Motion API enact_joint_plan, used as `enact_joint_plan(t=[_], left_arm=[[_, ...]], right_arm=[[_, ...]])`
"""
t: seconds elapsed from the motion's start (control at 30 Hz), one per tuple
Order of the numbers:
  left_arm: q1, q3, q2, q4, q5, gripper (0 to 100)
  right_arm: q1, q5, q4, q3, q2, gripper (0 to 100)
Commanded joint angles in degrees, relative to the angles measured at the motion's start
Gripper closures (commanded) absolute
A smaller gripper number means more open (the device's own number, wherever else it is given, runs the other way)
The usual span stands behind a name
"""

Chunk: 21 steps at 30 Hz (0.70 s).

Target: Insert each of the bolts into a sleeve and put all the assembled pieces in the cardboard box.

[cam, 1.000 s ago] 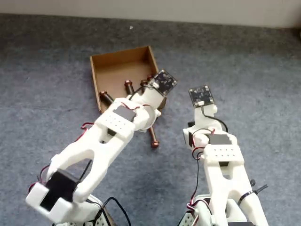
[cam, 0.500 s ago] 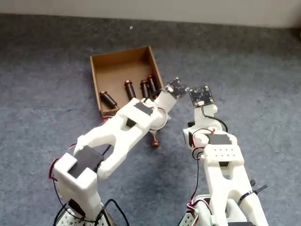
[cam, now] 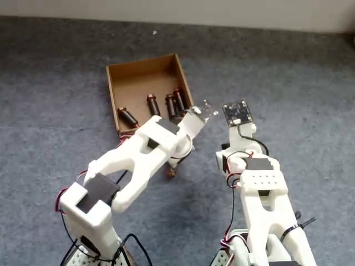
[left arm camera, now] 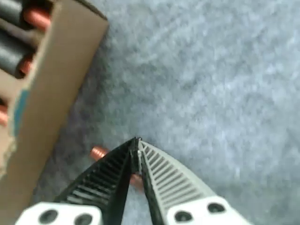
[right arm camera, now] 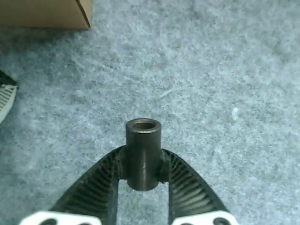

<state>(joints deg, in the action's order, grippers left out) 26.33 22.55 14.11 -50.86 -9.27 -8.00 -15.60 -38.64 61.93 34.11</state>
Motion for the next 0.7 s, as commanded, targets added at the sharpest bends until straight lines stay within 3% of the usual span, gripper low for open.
enact_joint_plan(t=[0.0, 0.23, 0.4, 0.57, 0.67], left_arm=[[-1.4, 6.2, -7.7, -0.5, 0.7, 99], [-9.4, 19.7, -21.3, 4.0, 1.0, 99], [-10.9, 30.3, -36.4, 6.2, 1.0, 99], [-11.1, 33.5, -50.3, 2.4, 1.1, 99], [-10.9, 32.6, -51.8, -1.8, 1.1, 96]], right_arm=[[0.7, 0.3, 1.1, -0.7, 2.2, 99.5], [0.7, 0.3, 1.1, -0.7, 2.2, 99.5], [0.7, 0.3, 1.1, -0.7, 2.2, 99.5], [0.7, 0.3, 1.1, -0.7, 2.2, 99.5], [0.7, 0.3, 1.1, -0.6, 2.2, 99.5]])
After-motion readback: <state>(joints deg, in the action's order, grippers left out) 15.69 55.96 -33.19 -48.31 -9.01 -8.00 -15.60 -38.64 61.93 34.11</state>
